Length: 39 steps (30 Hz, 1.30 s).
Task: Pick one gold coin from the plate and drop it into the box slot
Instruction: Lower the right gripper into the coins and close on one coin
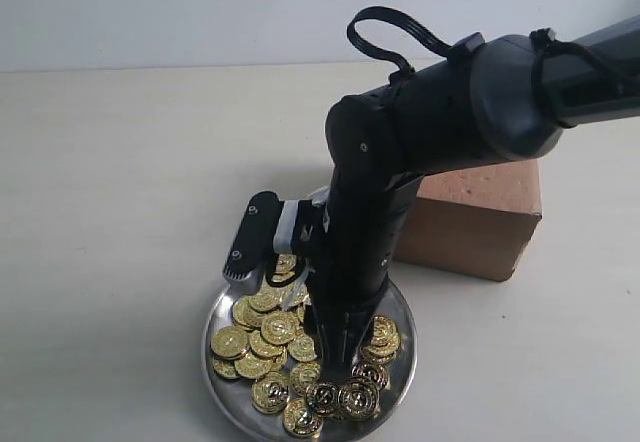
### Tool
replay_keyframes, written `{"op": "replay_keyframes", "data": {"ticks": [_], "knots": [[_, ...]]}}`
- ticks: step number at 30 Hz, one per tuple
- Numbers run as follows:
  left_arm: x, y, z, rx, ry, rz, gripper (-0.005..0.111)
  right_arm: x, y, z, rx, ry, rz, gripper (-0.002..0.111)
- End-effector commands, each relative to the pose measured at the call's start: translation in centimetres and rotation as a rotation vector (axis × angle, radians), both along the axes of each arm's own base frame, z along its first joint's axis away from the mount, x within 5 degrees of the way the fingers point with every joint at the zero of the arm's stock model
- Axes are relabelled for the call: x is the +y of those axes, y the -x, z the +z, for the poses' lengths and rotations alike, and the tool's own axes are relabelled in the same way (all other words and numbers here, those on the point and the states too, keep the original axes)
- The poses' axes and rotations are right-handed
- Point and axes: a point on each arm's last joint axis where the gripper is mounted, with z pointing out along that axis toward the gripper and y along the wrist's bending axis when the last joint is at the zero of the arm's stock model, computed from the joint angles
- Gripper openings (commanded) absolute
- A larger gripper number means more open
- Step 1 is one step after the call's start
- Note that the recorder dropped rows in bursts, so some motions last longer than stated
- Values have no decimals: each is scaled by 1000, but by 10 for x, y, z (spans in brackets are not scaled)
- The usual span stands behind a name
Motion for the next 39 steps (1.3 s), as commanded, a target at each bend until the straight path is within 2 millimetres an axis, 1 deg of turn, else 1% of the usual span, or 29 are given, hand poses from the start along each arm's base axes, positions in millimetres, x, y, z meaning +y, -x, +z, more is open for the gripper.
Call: {"op": "replay_keyframes", "data": {"ticks": [1,3,6,12,20,25,27,31,34,37,39], "knots": [[0,0,0,-10,9,8,0,1,-1,0,-9,-2,-22,49],[0,0,0,-10,9,8,0,1,-1,-2,-3,0,-23,49],[0,0,0,-10,9,8,0,1,-1,-11,18,18,-23,49],[0,0,0,-10,9,8,0,1,-1,-20,38,36,-24,49],[0,0,0,-10,9,8,0,1,-2,-20,34,40,-23,49],[0,0,0,-10,9,8,0,-5,-5,-29,12,115,-91,49],[0,0,0,-10,9,8,0,-6,-6,-29,6,129,-131,49],[0,0,0,-10,9,8,0,-6,-6,-29,15,127,-143,47],[0,0,0,-10,9,8,0,0,1,-29,35,124,-133,47],[0,0,0,-10,9,8,0,12,10,-29,17,125,-77,47],[0,0,0,-10,9,8,0,16,14,-29,-3,143,-52,47]]}}
